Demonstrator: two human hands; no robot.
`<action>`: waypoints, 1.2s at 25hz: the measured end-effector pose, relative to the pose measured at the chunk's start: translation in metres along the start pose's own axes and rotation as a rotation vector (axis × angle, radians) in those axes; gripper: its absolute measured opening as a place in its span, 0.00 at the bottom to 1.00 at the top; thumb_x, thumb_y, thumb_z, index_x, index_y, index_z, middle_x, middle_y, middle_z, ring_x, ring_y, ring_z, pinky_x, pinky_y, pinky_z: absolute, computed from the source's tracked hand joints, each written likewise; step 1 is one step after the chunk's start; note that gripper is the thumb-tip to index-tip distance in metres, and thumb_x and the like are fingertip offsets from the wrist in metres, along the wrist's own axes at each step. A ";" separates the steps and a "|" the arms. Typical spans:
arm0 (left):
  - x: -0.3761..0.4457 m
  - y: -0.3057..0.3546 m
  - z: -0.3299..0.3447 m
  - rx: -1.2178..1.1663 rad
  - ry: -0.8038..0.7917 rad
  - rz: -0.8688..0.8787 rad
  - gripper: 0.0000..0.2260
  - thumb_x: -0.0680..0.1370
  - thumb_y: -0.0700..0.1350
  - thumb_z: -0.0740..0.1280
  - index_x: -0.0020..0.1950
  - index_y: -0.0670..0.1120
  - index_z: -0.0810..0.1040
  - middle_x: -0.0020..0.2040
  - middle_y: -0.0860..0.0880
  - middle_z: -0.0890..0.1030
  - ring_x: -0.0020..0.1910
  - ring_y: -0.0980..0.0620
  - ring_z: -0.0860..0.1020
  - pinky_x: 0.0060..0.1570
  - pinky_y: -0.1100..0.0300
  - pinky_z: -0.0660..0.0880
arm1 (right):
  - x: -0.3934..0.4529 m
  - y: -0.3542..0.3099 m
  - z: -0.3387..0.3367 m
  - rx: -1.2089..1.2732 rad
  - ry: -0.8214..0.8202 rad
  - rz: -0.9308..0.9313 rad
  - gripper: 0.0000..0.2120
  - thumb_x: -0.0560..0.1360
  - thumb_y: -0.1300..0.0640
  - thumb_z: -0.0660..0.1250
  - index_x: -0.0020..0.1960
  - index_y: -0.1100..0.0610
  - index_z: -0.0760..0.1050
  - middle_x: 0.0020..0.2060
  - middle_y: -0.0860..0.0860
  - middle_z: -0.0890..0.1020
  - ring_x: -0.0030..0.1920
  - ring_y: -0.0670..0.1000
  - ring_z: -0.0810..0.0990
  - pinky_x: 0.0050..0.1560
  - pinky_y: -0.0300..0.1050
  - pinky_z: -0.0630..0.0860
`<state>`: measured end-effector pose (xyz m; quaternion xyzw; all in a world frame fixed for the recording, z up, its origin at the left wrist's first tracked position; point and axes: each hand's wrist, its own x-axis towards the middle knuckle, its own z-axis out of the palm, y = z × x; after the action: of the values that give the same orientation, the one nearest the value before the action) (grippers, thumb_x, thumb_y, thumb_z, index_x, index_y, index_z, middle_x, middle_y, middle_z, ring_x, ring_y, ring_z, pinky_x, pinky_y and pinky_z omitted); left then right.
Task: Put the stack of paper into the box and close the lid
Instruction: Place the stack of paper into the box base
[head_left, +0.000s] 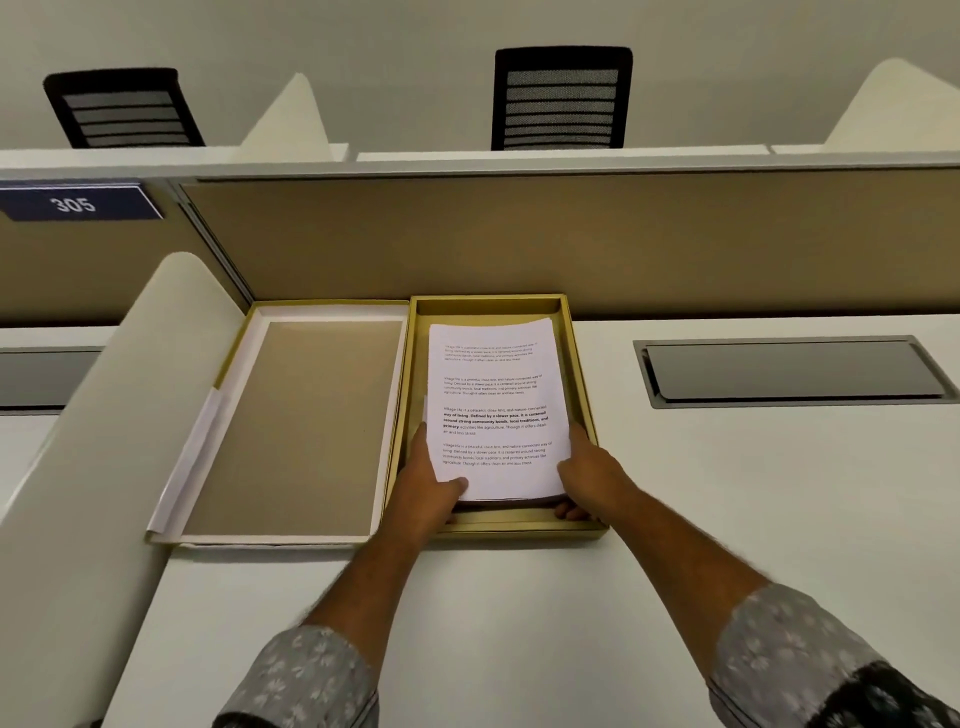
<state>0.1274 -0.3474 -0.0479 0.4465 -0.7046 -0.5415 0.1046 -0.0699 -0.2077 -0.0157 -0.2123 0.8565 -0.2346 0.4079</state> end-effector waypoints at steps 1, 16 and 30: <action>0.000 0.000 0.000 -0.001 -0.003 0.002 0.40 0.74 0.36 0.73 0.80 0.60 0.60 0.62 0.69 0.76 0.60 0.65 0.76 0.50 0.72 0.71 | -0.001 -0.001 -0.002 0.008 -0.016 -0.001 0.33 0.85 0.59 0.55 0.85 0.45 0.46 0.62 0.58 0.78 0.37 0.56 0.89 0.39 0.50 0.88; -0.012 0.019 0.009 0.097 0.136 -0.028 0.35 0.78 0.56 0.75 0.80 0.51 0.63 0.74 0.48 0.76 0.68 0.45 0.78 0.64 0.49 0.79 | -0.019 0.007 0.001 -0.292 0.101 -0.147 0.30 0.83 0.43 0.64 0.80 0.57 0.63 0.72 0.56 0.78 0.65 0.58 0.82 0.65 0.51 0.79; -0.129 -0.083 -0.084 -0.463 0.828 -0.572 0.28 0.79 0.66 0.68 0.42 0.39 0.80 0.33 0.40 0.84 0.28 0.44 0.81 0.34 0.56 0.77 | -0.124 -0.001 0.034 -0.498 0.285 -0.393 0.16 0.79 0.43 0.67 0.64 0.47 0.79 0.55 0.47 0.86 0.47 0.49 0.82 0.47 0.43 0.81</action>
<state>0.2983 -0.3095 -0.0425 0.7611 -0.3179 -0.4681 0.3171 0.0290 -0.1478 0.0406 -0.4314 0.8785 -0.1196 0.1669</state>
